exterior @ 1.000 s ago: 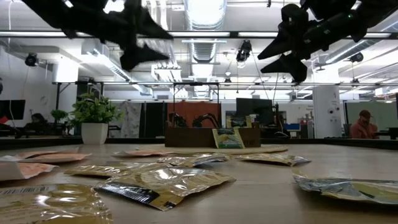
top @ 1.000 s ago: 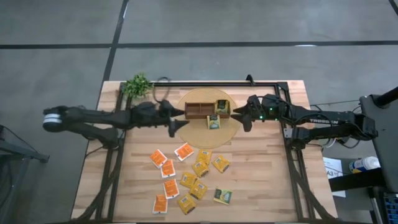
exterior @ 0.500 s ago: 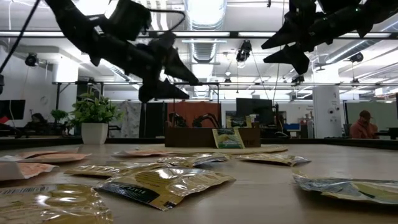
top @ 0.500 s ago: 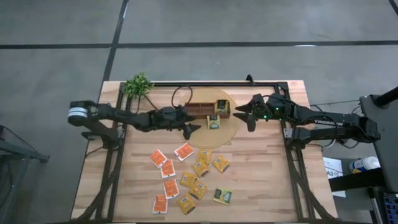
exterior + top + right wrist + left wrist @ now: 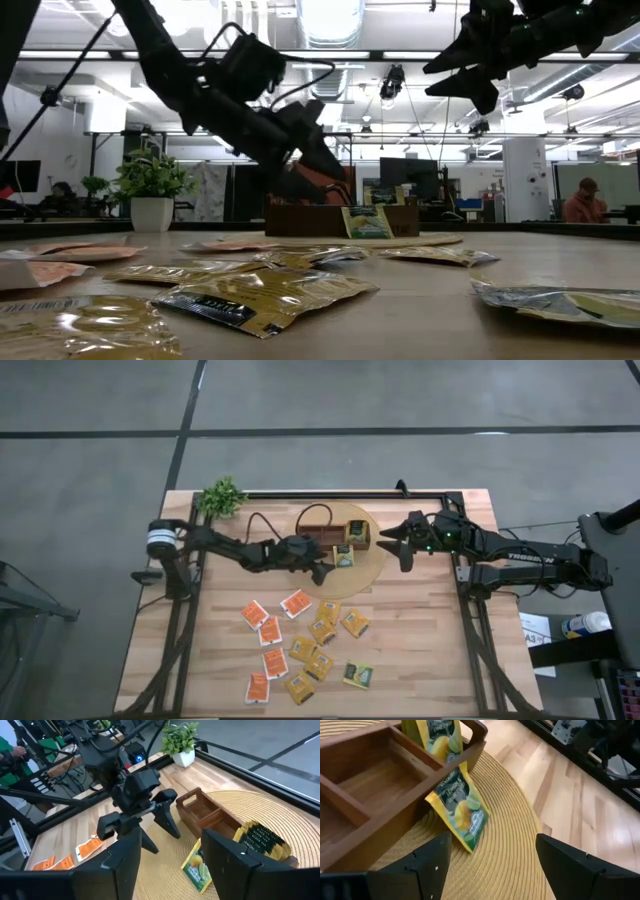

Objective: Pick & Place Tea
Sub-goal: Put the right yellow tea bag into the right section of the wooden organizer

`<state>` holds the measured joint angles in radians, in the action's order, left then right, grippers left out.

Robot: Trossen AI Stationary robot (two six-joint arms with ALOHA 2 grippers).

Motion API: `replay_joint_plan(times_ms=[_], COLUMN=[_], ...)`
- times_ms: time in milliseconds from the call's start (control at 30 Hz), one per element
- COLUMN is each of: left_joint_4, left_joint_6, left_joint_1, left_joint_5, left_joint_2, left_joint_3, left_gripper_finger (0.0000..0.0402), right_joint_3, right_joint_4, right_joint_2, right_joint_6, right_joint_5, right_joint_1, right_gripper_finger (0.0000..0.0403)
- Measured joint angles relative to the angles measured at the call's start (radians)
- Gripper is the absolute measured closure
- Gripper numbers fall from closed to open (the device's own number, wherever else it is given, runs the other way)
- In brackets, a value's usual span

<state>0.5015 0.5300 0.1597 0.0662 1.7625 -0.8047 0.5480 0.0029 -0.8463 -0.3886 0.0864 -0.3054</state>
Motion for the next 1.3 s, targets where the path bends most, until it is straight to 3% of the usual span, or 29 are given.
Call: replay_joint_plan(times_ms=[467,1300], left_joint_4=[0.074,0.051], left_joint_6=[0.138,0.343], left_joint_1=[0.024,0.024], left_joint_5=[0.021,0.017], left_joint_2=[0.089,0.087], left_joint_3=[-0.014,-0.021], left_gripper_finger=[0.0118,0.0118], right_joint_3=[0.0,0.0], right_joint_4=[-0.001,-0.002], right_joint_2=[0.001,0.002], right_joint_6=[0.049,0.066], right_joint_5=[0.0,-0.001], right_joint_1=[0.0,0.0], right_gripper_finger=[0.02,0.02])
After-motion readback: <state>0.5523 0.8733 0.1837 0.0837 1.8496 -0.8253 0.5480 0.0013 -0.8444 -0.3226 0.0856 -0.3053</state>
